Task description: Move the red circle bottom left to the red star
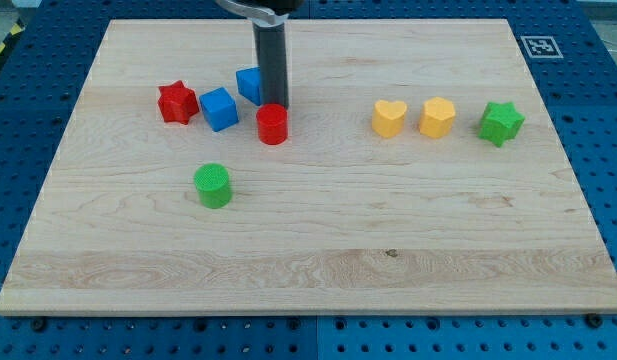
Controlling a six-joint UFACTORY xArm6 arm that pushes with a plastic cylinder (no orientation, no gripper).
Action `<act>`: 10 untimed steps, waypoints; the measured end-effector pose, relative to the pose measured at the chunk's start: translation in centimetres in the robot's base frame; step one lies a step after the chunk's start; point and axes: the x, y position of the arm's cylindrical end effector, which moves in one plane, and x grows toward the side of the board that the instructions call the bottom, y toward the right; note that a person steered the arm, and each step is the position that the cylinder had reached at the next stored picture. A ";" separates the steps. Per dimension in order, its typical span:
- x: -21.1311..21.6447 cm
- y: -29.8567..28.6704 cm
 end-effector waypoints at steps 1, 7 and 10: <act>0.2 3.2; 3.2 4.4; 5.1 -3.8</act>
